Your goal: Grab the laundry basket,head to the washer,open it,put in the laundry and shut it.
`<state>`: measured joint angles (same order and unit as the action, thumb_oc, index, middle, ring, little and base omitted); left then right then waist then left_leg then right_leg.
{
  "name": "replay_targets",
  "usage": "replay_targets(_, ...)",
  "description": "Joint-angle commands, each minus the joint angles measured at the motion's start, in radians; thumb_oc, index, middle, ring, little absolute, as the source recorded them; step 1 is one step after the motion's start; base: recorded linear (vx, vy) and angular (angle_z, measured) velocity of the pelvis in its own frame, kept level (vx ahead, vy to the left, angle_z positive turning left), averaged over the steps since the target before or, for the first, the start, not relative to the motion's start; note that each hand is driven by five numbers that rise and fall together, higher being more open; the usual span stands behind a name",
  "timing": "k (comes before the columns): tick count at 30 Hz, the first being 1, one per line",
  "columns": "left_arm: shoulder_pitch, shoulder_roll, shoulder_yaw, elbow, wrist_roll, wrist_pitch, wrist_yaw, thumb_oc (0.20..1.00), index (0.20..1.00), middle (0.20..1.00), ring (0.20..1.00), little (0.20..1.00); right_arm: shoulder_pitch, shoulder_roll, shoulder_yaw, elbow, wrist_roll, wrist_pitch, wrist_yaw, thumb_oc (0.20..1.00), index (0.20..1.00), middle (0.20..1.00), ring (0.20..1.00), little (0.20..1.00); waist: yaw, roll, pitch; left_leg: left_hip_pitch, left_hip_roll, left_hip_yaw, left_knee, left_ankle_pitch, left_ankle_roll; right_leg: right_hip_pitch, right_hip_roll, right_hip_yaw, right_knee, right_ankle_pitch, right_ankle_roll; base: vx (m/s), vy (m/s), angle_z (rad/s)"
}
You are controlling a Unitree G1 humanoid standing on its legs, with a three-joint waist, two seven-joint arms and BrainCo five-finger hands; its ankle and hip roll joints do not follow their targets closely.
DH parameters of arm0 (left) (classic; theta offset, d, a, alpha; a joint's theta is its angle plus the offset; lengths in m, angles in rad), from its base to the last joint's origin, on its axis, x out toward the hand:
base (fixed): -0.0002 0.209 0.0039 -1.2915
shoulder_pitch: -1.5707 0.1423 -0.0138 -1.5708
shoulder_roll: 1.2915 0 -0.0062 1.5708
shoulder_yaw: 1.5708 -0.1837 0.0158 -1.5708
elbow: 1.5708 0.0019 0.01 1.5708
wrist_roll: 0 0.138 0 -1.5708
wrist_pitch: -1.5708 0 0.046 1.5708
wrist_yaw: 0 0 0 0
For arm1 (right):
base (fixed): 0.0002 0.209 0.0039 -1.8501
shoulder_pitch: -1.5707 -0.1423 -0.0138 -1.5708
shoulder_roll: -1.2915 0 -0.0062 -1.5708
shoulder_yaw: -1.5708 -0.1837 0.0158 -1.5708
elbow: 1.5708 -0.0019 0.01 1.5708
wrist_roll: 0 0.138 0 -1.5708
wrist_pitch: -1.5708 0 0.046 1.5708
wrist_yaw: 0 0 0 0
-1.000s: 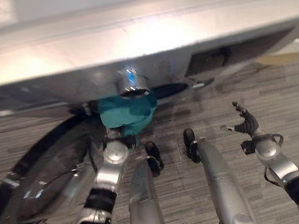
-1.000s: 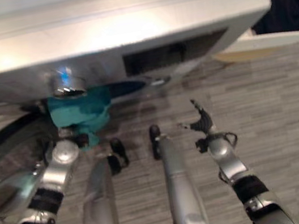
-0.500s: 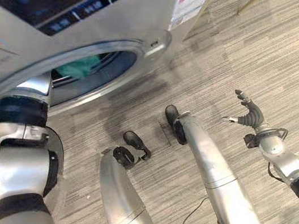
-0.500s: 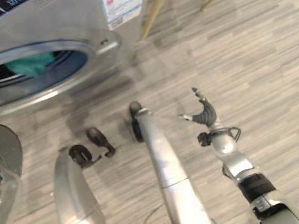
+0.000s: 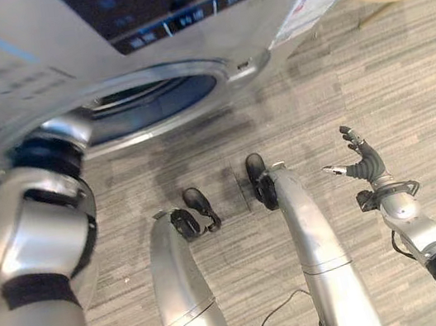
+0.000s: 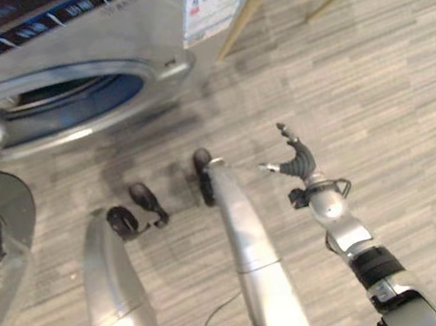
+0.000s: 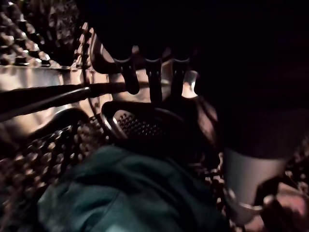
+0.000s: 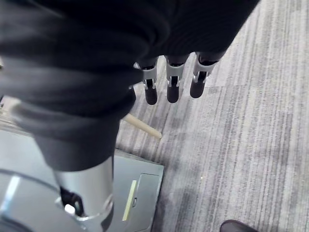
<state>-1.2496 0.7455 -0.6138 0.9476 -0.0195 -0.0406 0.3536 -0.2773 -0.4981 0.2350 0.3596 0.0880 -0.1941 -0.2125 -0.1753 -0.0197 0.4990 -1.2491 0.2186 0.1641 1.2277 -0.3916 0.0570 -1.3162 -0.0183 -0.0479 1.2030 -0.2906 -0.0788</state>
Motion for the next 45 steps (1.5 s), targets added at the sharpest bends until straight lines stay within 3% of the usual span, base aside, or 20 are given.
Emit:
replay_targets(1,0.104,0.021,0.095,-0.030,0.032,-0.028,0.014,1.000,1.000,1.000,1.000,1.000,0.079,0.015,0.009,-0.013,0.011,-0.009,-0.007,1.000,1.000,1.000,1.000,1.000,-0.018,0.022,-0.125,0.045,0.008,-0.082,-0.042,-0.040,-0.020,0.050,-0.030,0.039,-0.169,-0.001,0.096,-0.06,-0.031,0.13)
replay_targets(5,0.351,-0.014,0.223,-0.186,0.032,-0.047,0.021,1.000,1.000,1.000,1.000,1.000,0.085,0.027,0.012,-0.003,-0.017,0.018,-0.012,1.000,1.000,1.000,1.000,1.000,0.011,0.021,-0.133,0.199,-0.020,-0.061,-0.217,0.018,-0.053,0.200,-0.055,0.028,-0.317,0.040,0.109,-0.04,-0.037,0.17)
replay_targets(8,0.594,-0.105,0.324,-0.325,-0.028,-0.072,-0.018,1.000,1.000,1.000,1.000,1.000,0.109,0.042,0.008,0.015,-0.041,0.050,-0.009,1.000,1.000,1.000,1.000,1.000,0.032,0.022,-0.139,0.359,-0.047,-0.044,-0.380,0.065,-0.067,0.355,-0.069,0.019,-0.457,0.072,0.113,-0.01,-0.039,0.16)
replay_targets(9,0.595,-0.104,0.325,-0.326,-0.028,-0.071,-0.018,1.000,1.000,1.000,1.000,1.000,0.109,0.042,0.009,0.015,-0.041,0.050,-0.009,1.000,1.000,1.000,1.000,1.000,0.032,0.021,-0.137,0.362,-0.047,-0.044,-0.382,0.066,-0.067,0.358,-0.070,0.020,-0.458,0.072,0.113,0.05,-0.042,0.18)
replay_targets(10,0.769,-0.172,0.376,-0.405,-0.073,-0.091,-0.073,1.000,1.000,1.000,1.000,1.000,0.131,0.058,-0.006,0.033,-0.057,0.072,0.001,1.000,1.000,1.000,1.000,1.000,0.047,0.019,-0.147,0.489,-0.064,-0.035,-0.506,0.103,-0.077,0.478,-0.073,0.010,-0.559,0.097,0.123,0.09,-0.047,0.16)
replay_targets(12,0.958,-0.234,0.408,-0.467,-0.109,-0.107,-0.131,1.000,1.000,1.000,1.000,1.000,0.170,0.062,-0.031,0.062,-0.068,0.088,0.022,1.000,1.000,1.000,1.000,1.000,0.066,0.020,-0.169,0.663,-0.084,-0.027,-0.673,0.151,-0.090,0.648,-0.073,-0.010,-0.692,0.123,0.135,0.16,-0.076,0.17)
replay_targets(15,1.063,-0.274,0.418,-0.481,-0.126,-0.106,-0.169,1.000,1.000,1.000,1.000,1.000,0.201,0.064,-0.044,0.095,-0.074,0.090,0.037,1.000,1.000,1.000,1.000,1.000,0.080,0.022,-0.179,0.794,-0.099,-0.025,-0.797,0.197,-0.100,0.783,-0.069,-0.029,-0.789,0.135,0.139,0.14,-0.068,0.18)
replay_targets(16,1.115,-0.291,0.424,-0.475,-0.124,-0.105,-0.183,1.000,1.000,1.000,1.000,1.000,0.215,0.072,-0.052,0.127,-0.079,0.096,0.042,1.000,1.000,1.000,1.000,1.000,0.083,0.016,-0.185,0.846,-0.100,-0.019,-0.861,0.258,-0.108,0.842,-0.073,-0.048,-0.853,0.176,0.136,0.11,-0.099,0.10)
replay_targets(18,1.183,-0.332,0.421,-0.436,-0.116,-0.090,-0.214,1.000,1.000,1.000,1.000,1.000,0.244,0.081,-0.065,0.182,-0.098,0.095,0.057,1.000,1.000,1.000,1.000,1.000,0.089,0.017,-0.211,0.976,-0.100,-0.025,-0.971,0.297,-0.117,0.990,-0.065,-0.074,-0.954,0.182,0.136,0.19,-0.089,0.30)
replay_targets(24,1.281,-0.373,0.428,-0.401,-0.113,-0.078,-0.251,1.000,1.000,1.000,1.000,1.000,0.281,0.097,-0.074,0.253,-0.106,0.097,0.081,1.000,1.000,1.000,1.000,1.000,0.107,-0.003,-0.261,1.120,-0.131,-0.055,-1.075,0.311,-0.121,1.162,-0.047,-0.086,-1.092,0.201,0.147,0.15,-0.015,0.25)
replay_targets(27,1.296,-0.380,0.421,-0.396,-0.111,-0.078,-0.264,1.000,1.000,1.000,1.000,1.000,0.288,0.104,-0.082,0.272,-0.092,0.099,0.087,1.000,1.000,1.000,1.000,1.000,0.118,-0.010,-0.280,1.137,-0.163,-0.109,-1.109,0.325,-0.123,1.197,-0.049,-0.083,-1.136,0.219,0.151,0.07,0.047,-0.04)
replay_targets(28,1.304,-0.385,0.412,-0.399,-0.100,-0.076,-0.272,1.000,1.000,1.000,1.000,1.000,0.289,0.107,-0.086,0.284,-0.084,0.100,0.089,1.000,1.000,1.000,1.000,1.000,0.130,-0.016,-0.291,1.129,-0.206,-0.185,-1.128,0.331,-0.122,1.221,-0.045,-0.072,-1.164,0.232,0.155,0.04,0.044,-0.02)
replay_targets(29,1.304,-0.385,0.412,-0.399,-0.100,-0.076,-0.272,1.000,1.000,1.000,1.000,1.000,0.289,0.107,-0.086,0.284,-0.084,0.100,0.089,1.000,1.000,1.000,1.000,1.000,0.129,-0.016,-0.290,1.131,-0.206,-0.186,-1.127,0.330,-0.122,1.224,-0.046,-0.073,-1.165,0.232,0.155,0.06,0.062,-0.05)
replay_targets(32,1.316,-0.402,0.401,-0.353,-0.071,-0.068,-0.291,1.000,1.000,1.000,1.000,1.000,0.294,0.114,-0.081,0.298,-0.091,0.102,0.104,1.000,1.000,1.000,1.000,1.000,0.129,-0.018,-0.330,1.193,-0.242,-0.239,-1.167,0.307,-0.094,1.265,-0.031,-0.007,-1.188,0.250,0.172,0.15,0.175,-0.46)
replay_targets(35,1.294,-0.403,0.387,-0.315,-0.054,-0.068,-0.288,1.000,1.000,1.000,1.000,1.000,0.285,0.129,-0.072,0.306,-0.087,0.109,0.101,1.000,1.000,1.000,1.000,1.000,0.120,-0.014,-0.331,1.210,-0.249,-0.191,-1.173,0.294,-0.073,1.239,-0.025,0.062,-1.169,0.265,0.188,-0.01,0.153,-0.89)
replay_targets(37,1.293,-0.404,0.386,-0.315,-0.053,-0.068,-0.288,1.000,1.000,1.000,1.000,1.000,0.285,0.129,-0.073,0.306,-0.087,0.109,0.101,1.000,1.000,1.000,1.000,1.000,0.124,-0.014,-0.330,1.211,-0.248,-0.187,-1.173,0.293,-0.073,1.238,-0.024,0.065,-1.168,0.264,0.188,-0.06,0.100,-1.03)
replay_targets(38,1.275,-0.402,0.375,-0.306,-0.037,-0.073,-0.278,1.000,1.000,1.000,1.000,1.000,0.280,0.139,-0.071,0.304,-0.082,0.112,0.095,1.000,1.000,1.000,1.000,1.000,0.113,-0.009,-0.326,1.212,-0.247,-0.129,-1.172,0.283,-0.055,1.200,-0.017,0.116,-1.146,0.280,0.203,-0.07,0.112,-1.11)
replay_targets(40,1.265,-0.399,0.367,-0.306,-0.024,-0.077,-0.267,1.000,1.000,1.000,1.000,1.000,0.274,0.139,-0.070,0.301,-0.083,0.114,0.089,1.000,1.000,1.000,1.000,1.000,0.114,-0.004,-0.315,1.214,-0.240,-0.091,-1.168,0.276,-0.049,1.170,-0.015,0.124,-1.122,0.287,0.215,-0.11,0.104,-1.74)
replay_targets(41,1.250,-0.395,0.354,-0.316,-0.007,-0.081,-0.265,1.000,1.000,1.000,1.000,1.000,0.266,0.145,-0.070,0.293,-0.088,0.109,0.083,1.000,1.000,1.000,1.000,1.000,0.127,0.004,-0.309,1.212,-0.224,-0.025,-1.175,0.272,-0.046,1.132,-0.045,0.032,-1.108,0.287,0.222,-0.14,0.043,-1.91)
replay_targets(45,1.221,-0.386,0.334,-0.351,0.015,-0.080,-0.265,1.000,1.000,1.000,1.000,1.000,0.260,0.153,-0.065,0.278,-0.114,0.104,0.066,1.000,1.000,1.000,1.000,1.000,0.157,0.035,-0.305,1.259,-0.172,0.110,-1.204,0.260,-0.056,1.137,-0.161,-0.339,-1.035,0.226,0.211,-0.02,-0.016,-1.79)
